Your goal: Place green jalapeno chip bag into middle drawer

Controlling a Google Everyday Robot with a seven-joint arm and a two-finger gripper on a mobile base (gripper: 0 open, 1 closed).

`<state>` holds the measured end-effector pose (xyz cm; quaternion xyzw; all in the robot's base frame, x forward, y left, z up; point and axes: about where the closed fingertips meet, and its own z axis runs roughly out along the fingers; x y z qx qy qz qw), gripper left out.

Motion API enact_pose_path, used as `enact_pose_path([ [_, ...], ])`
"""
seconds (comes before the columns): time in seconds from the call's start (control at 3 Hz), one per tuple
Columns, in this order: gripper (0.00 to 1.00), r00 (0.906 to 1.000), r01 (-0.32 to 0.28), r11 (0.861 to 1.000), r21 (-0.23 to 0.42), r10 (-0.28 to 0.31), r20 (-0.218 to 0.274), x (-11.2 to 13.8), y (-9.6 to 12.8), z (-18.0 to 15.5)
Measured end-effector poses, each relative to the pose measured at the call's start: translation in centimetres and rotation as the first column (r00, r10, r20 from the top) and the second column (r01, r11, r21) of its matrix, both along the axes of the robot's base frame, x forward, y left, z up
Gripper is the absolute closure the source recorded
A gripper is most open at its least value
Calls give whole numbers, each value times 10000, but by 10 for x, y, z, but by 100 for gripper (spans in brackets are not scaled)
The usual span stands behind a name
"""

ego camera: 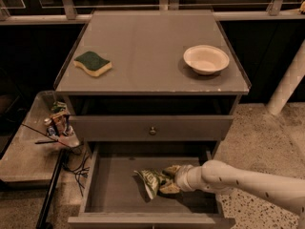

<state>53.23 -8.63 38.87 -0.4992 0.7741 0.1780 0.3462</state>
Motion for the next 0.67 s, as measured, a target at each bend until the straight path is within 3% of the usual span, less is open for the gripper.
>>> enact_pose_path([
  [0.33,0,10000,0,10000,0,0,0,0,0,0],
  [0.67,0,10000,0,10000,0,0,0,0,0,0],
])
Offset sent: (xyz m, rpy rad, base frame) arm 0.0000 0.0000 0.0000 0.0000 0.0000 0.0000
